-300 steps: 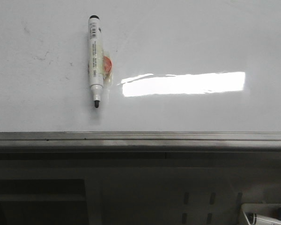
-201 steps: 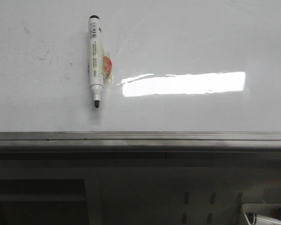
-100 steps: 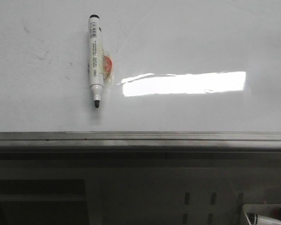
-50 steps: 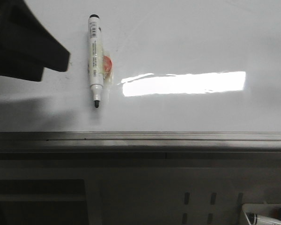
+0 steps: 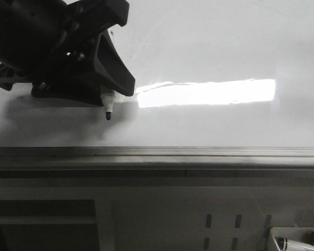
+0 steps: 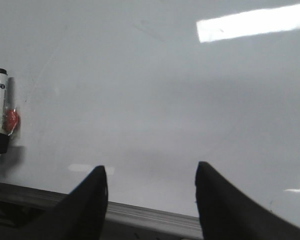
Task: Write number 4 on whiteboard
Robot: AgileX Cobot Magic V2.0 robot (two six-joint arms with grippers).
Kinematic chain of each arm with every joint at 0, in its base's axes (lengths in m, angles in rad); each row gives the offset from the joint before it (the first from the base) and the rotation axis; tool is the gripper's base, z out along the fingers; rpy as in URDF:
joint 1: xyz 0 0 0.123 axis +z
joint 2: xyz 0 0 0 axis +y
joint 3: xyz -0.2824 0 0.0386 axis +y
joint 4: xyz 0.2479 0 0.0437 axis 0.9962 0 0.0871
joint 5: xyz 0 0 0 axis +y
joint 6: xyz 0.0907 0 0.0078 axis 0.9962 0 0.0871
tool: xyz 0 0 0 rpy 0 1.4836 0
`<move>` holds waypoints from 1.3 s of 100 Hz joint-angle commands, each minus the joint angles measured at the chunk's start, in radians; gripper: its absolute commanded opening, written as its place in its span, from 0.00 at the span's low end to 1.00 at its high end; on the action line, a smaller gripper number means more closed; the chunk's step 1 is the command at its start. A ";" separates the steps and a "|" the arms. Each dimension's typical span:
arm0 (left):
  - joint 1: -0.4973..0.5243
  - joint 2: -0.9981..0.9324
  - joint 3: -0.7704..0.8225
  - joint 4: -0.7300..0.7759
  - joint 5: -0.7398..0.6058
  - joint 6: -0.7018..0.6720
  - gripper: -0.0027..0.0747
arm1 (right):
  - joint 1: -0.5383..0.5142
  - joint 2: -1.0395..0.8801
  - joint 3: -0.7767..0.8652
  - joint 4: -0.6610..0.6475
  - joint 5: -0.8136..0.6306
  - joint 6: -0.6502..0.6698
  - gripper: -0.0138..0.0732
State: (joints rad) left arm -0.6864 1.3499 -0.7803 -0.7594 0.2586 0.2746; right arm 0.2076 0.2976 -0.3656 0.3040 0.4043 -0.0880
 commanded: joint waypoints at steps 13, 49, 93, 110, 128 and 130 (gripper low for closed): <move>0.002 0.015 -0.022 -0.006 -0.040 -0.007 0.13 | 0.001 0.016 -0.035 0.007 -0.080 -0.013 0.56; -0.003 -0.050 -0.098 0.084 0.222 0.333 0.01 | 0.049 0.173 -0.304 0.075 0.244 -0.400 0.56; -0.003 -0.120 -0.228 0.156 0.648 1.002 0.01 | 0.504 0.544 -0.494 0.258 0.216 -0.831 0.56; -0.003 -0.146 -0.228 0.149 0.694 1.095 0.01 | 0.559 0.632 -0.545 0.256 0.133 -0.831 0.56; -0.003 -0.152 -0.229 0.132 0.698 1.097 0.01 | 0.604 0.700 -0.591 0.256 0.177 -0.835 0.56; -0.003 -0.152 -0.229 0.129 0.699 1.097 0.01 | 0.610 0.704 -0.593 0.256 0.177 -0.840 0.56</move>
State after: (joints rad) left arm -0.6888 1.2248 -0.9759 -0.5706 0.9676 1.3662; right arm 0.7991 0.9866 -0.9152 0.5454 0.6192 -0.9053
